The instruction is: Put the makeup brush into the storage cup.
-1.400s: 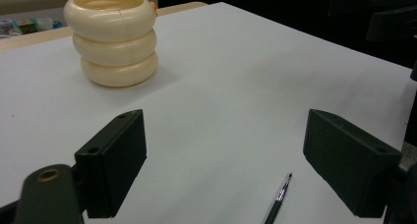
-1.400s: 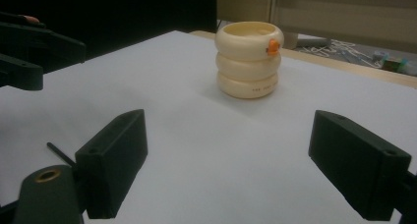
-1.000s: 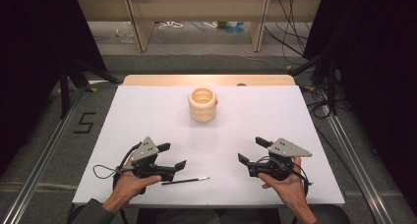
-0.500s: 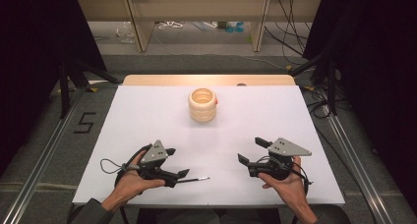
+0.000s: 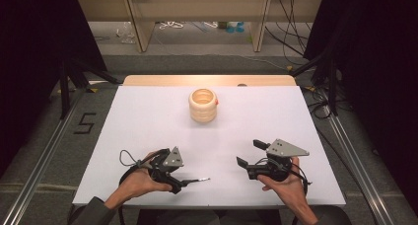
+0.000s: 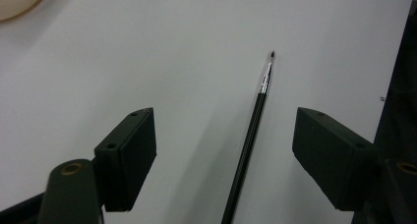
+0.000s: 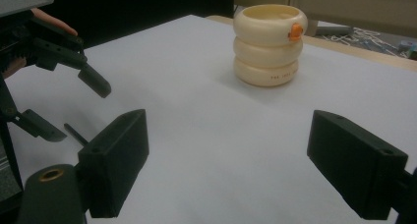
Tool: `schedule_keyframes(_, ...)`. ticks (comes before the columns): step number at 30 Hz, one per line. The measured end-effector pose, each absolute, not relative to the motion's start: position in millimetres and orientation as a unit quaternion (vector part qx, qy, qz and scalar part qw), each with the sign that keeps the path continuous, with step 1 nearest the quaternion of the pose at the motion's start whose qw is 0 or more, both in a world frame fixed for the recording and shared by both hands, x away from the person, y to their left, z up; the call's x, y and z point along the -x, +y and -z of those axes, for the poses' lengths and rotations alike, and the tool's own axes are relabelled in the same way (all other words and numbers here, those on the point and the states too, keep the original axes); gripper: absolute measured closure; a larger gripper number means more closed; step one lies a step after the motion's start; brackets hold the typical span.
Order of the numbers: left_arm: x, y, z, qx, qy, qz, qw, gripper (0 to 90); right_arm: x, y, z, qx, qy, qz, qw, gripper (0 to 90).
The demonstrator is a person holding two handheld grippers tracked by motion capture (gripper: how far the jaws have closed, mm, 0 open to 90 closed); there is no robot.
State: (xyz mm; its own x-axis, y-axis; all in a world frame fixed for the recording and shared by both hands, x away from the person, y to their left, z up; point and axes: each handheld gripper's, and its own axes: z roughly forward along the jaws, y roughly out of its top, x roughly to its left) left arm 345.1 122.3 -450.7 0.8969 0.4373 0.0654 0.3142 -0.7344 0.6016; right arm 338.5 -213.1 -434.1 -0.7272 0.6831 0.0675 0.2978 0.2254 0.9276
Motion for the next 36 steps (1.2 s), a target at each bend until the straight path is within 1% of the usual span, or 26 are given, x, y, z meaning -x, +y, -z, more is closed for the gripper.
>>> schedule_keyframes(3,-348,122,450,-0.935,0.191,-0.096,0.282,25.9,-339,-214,434,-0.321,0.767,-0.527,0.178,17.5)
schedule_keyframes(5,-349,120,452,-0.936,0.194,-0.096,0.278,26.6,-339,-213,434,-0.322,0.767,-0.526,0.178,17.7)
schedule_keyframes(6,-350,121,452,-0.94,0.186,-0.087,0.272,27.0,-339,-213,434,-0.321,0.767,-0.527,0.176,17.9)
schedule_keyframes(8,-351,119,453,-0.94,0.191,-0.083,0.27,27.2,-339,-213,434,-0.321,0.767,-0.526,0.179,18.7)
schedule_keyframes(20,-355,109,452,-0.957,0.162,-0.069,0.229,35.0,-339,-213,435,-0.32,0.772,-0.521,0.172,19.2)
schedule_keyframes(22,-356,107,453,-0.962,0.154,-0.066,0.214,36.2,-339,-213,435,-0.319,0.773,-0.521,0.171,19.5)
schedule_keyframes(25,-354,105,456,-0.966,0.152,-0.061,0.2,38.8,-339,-213,436,-0.319,0.774,-0.519,0.172,19.7)
schedule_keyframes(27,-356,104,455,-0.972,0.134,-0.06,0.186,41.1,-339,-212,436,-0.318,0.774,-0.52,0.171,19.8)
schedule_keyframes(36,-356,98,456,-0.977,0.127,-0.049,0.166,52.6,-339,-212,436,-0.316,0.775,-0.52,0.17,20.4)
